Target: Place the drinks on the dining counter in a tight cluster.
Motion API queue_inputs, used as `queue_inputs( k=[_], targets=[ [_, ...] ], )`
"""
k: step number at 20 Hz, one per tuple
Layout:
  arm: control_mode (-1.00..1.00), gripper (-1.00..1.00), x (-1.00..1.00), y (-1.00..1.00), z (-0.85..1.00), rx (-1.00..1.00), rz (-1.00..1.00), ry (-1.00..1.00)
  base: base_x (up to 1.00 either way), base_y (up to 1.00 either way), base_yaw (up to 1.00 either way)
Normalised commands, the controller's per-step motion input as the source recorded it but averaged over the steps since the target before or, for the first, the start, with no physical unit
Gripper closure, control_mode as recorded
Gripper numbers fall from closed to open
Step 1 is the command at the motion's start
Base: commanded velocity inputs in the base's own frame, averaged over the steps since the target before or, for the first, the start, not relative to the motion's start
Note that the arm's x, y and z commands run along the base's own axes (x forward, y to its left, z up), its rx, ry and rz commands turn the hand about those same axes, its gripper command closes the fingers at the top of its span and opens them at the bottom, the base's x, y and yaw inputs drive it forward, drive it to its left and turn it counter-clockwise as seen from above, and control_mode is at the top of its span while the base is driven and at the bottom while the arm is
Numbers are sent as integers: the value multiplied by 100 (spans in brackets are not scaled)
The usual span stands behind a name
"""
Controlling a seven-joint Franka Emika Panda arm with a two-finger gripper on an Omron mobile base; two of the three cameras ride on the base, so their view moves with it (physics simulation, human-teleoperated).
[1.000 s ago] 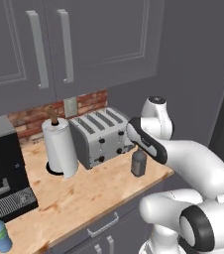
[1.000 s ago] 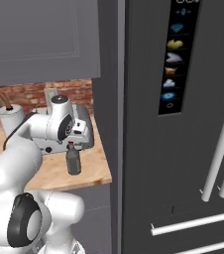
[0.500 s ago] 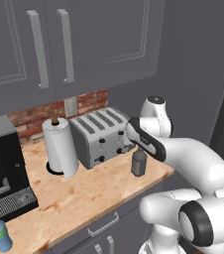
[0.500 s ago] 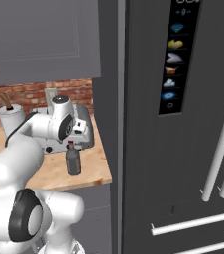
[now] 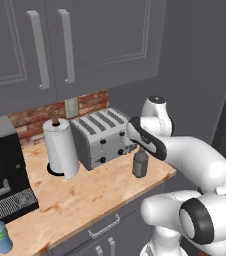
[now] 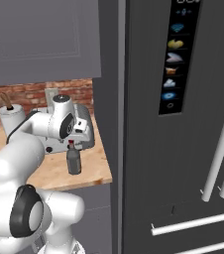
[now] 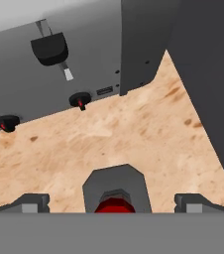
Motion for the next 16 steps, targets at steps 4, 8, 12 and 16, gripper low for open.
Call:
queue_inputs(
  k=[4, 8, 12, 16],
  targets=[
    [-100, -100, 4, 0, -1, 0, 0, 0, 0, 0, 0],
    [-100, -100, 0, 0, -8, 0, 0, 0, 0, 0, 0],
    [-100, -100, 0, 0, -2, 0, 0, 0, 0, 0, 0],
    [-100, -100, 0, 0, 0, 0, 0, 0, 0, 0, 0]
  ],
)
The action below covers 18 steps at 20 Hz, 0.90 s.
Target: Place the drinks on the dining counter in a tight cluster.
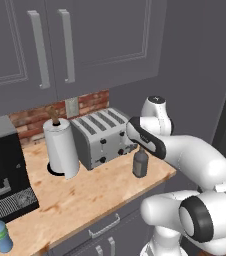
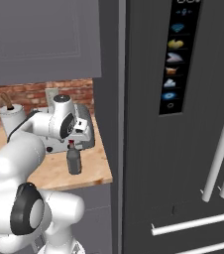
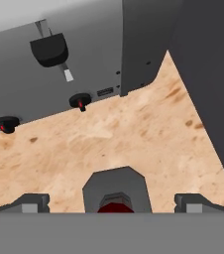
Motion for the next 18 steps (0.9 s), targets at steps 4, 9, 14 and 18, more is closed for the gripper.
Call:
queue_inputs(
  k=[4, 9, 14, 18],
  targets=[
    [-100, -100, 0, 0, 0, 0, 0, 0, 0, 0, 0],
    [-100, 100, 0, 0, 0, 0, 0, 0, 0, 0, 0],
    [-100, 100, 0, 0, 0, 0, 0, 0, 0, 0, 0],
    [-100, 100, 0, 0, 0, 0, 0, 0, 0, 0, 0]
  ],
)
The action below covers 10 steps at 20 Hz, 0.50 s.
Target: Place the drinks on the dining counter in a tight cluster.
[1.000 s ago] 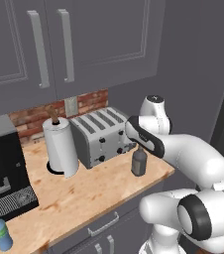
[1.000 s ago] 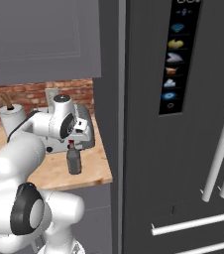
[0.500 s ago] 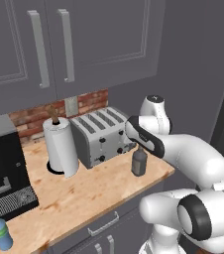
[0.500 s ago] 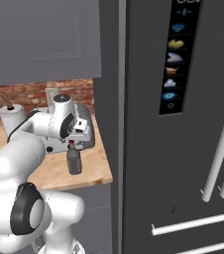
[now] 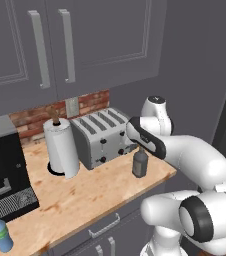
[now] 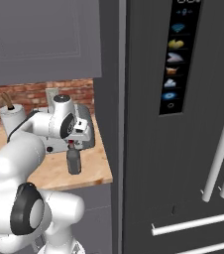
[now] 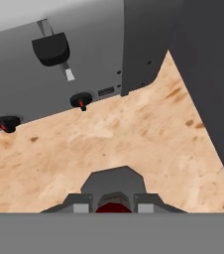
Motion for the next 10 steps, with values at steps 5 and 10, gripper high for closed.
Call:
queue_inputs(
  k=[5, 10],
  targets=[
    [-100, 100, -6, 0, 0, 0, 0, -2, 0, 0, 0],
    [-100, 100, -73, 0, 24, 2, 0, -13, 0, 0, 0]
  ],
)
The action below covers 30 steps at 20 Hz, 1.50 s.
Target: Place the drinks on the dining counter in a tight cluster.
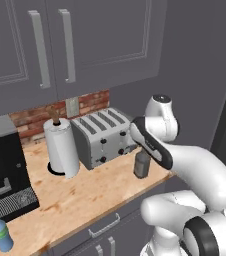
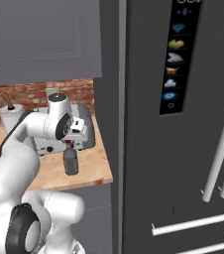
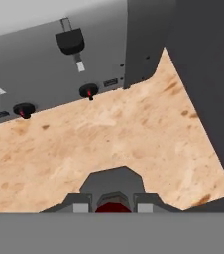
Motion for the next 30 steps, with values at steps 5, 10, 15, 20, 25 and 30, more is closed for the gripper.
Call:
queue_inputs(
  k=[5, 10, 15, 20, 25, 30],
  targets=[
    [-100, 100, -100, 0, 57, 1, 0, -12, 0, 0, 0],
    [-100, 100, -86, 0, 77, 0, 1, -4, 0, 0, 0],
    [-100, 100, -53, 0, 92, 0, 4, 1, 0, 0, 0],
    [-100, 100, -22, 0, 97, 0, 10, 10, 0, 0, 0],
    [-100, 100, -16, 0, 77, 0, 9, 8, 0, 0, 0],
    [-100, 100, -6, 0, 25, 0, 4, 1, 0, 0, 0]
  ],
)
